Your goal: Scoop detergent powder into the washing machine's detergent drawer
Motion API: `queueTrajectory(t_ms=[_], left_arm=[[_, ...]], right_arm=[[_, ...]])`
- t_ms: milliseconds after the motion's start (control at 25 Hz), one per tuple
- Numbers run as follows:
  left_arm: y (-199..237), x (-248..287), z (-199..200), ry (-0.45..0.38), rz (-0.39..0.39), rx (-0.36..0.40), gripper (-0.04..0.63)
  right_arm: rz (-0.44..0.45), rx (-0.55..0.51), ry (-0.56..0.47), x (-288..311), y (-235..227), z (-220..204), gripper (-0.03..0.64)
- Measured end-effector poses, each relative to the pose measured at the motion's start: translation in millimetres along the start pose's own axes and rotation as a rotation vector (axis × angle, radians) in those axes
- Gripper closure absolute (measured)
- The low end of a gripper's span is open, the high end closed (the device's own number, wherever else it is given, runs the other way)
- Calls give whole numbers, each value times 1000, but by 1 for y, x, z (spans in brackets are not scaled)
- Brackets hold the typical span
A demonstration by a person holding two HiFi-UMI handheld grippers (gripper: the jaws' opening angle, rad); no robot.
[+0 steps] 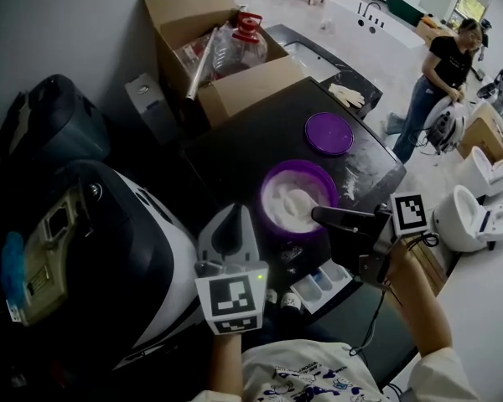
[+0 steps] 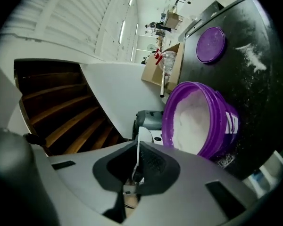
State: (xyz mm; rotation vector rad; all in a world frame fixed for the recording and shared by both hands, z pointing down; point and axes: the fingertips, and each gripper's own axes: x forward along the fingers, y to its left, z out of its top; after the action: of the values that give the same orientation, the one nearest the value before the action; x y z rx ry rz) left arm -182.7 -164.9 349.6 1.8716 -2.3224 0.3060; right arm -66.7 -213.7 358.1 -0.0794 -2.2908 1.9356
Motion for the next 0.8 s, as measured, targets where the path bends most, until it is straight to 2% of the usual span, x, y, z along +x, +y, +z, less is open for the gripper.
queueTrajectory(t_ms=[320,560,800], left_arm=[[-14,-3,1,-4,-23,-3,594],[-23,-7,0,-5,-42,4,594],[-32,-11,-2,-5,-61,8,594]], right_arm=[[57,13,-49,-19,11,-7,594],[37,-41,-84,-36,14,-13,594],[8,-42,-139,-62,4,-25,594]])
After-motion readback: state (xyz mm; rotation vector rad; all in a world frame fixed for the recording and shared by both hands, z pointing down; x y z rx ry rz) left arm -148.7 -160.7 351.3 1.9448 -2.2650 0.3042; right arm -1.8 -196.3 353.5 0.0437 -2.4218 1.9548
